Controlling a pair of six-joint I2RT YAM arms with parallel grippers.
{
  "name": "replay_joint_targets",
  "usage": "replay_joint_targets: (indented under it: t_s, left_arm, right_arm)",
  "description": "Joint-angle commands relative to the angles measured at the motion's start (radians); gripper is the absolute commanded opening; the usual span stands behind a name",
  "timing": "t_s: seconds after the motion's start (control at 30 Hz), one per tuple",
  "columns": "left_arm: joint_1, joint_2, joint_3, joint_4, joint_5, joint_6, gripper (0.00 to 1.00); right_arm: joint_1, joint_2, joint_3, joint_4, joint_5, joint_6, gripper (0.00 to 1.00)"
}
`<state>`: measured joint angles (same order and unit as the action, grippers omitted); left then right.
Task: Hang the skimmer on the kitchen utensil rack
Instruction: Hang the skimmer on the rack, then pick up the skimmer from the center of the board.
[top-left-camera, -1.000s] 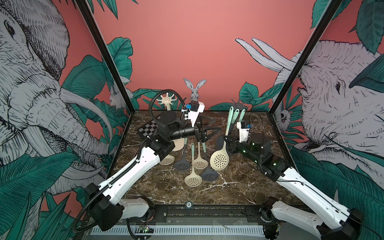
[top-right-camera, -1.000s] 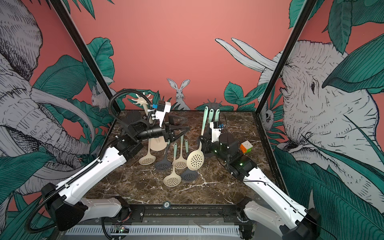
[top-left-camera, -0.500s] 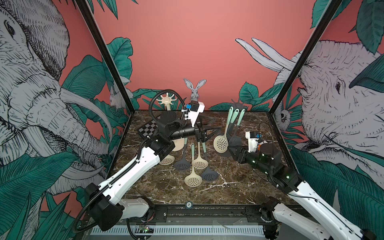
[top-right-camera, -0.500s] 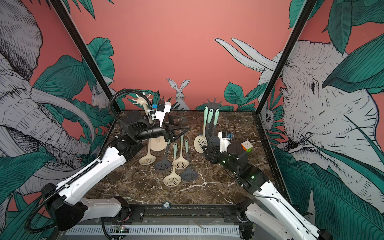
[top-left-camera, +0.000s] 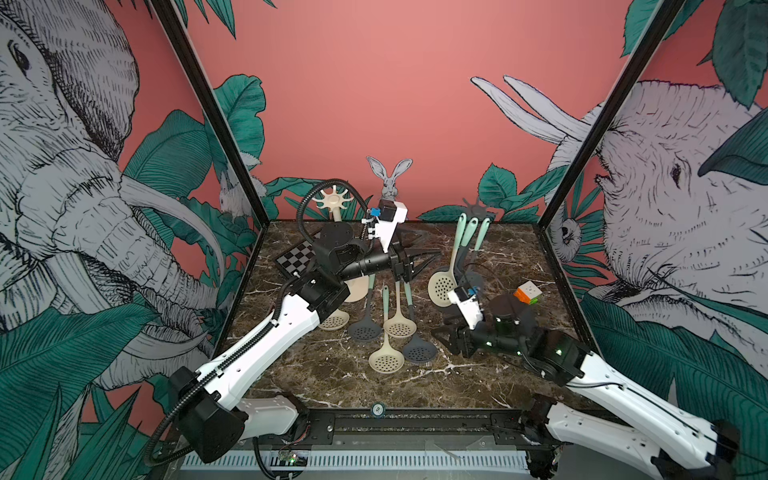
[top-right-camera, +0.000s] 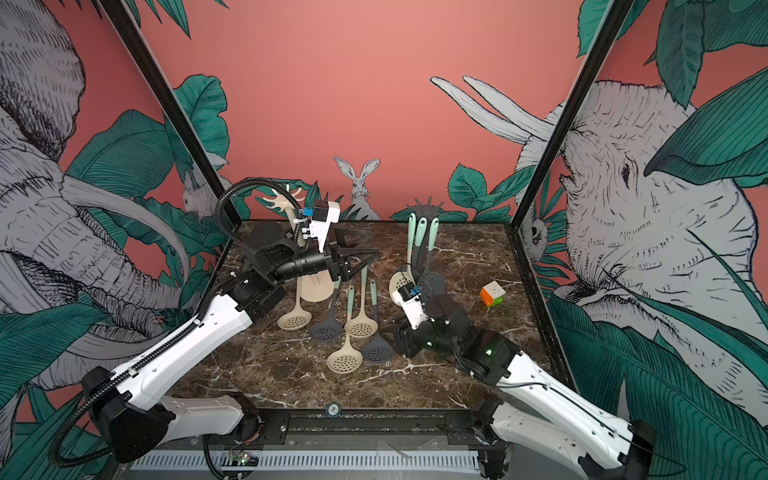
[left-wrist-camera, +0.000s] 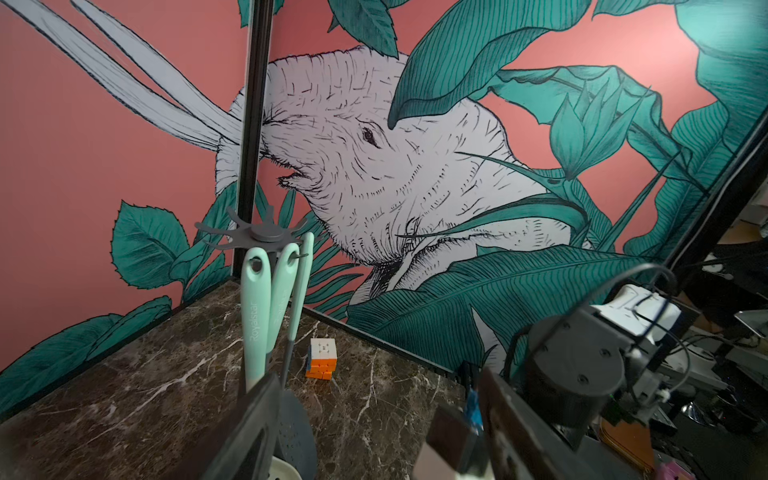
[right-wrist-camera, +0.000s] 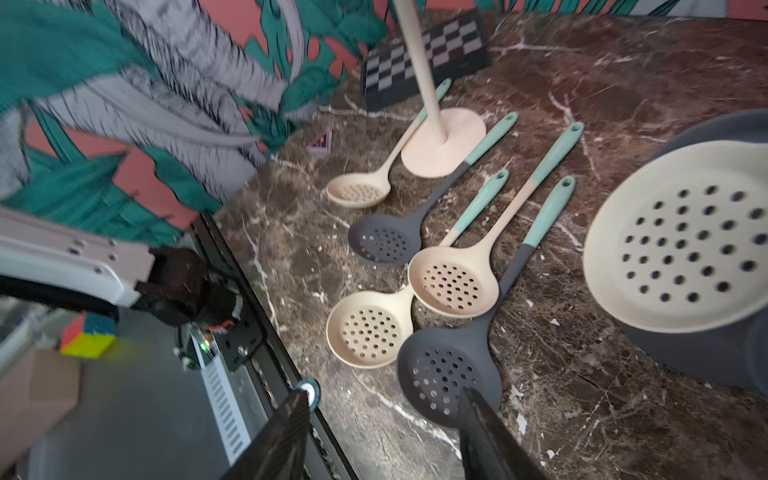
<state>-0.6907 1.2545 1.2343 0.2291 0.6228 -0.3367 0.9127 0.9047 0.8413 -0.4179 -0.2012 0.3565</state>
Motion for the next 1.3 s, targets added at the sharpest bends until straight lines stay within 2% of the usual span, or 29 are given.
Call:
replay_joint_targets:
  t_s: [0.0,0.17,0.37,0.5,0.87,1.27]
  left_arm:
    - [0.013,-0.060,-0.031,0.016,-0.098,0.002,0.77]
    - [0.030,-0.113,-0.070,0.025,-0.199,0.001,0.78]
    - [0.049,-0.143,-0.096,0.027,-0.238,-0.011,0.83]
    - [0.056,-0.154,-0.113,0.031,-0.261,-0.020,0.84]
    - [0.065,-0.176,-0.144,0.031,-0.264,-0.024,0.85]
    - [0.079,-0.175,-0.154,0.042,-0.248,-0.030,0.85]
  right_arm:
    - [0.069,0.074,0.047,-0.019,0.121,-0.121,0.58]
    - [0.162,0.227,0.112,-0.019,0.217,-0.197,0.62]
    - [0.232,0.427,0.203,-0.045,0.302,-0.276,0.64]
    - [0.235,0.536,0.232,-0.014,0.294,-0.304,0.64]
    - [0.236,0.744,0.331,-0.030,0.382,-0.376,0.60]
    - [0.235,0.862,0.355,-0.023,0.409,-0.394,0.54]
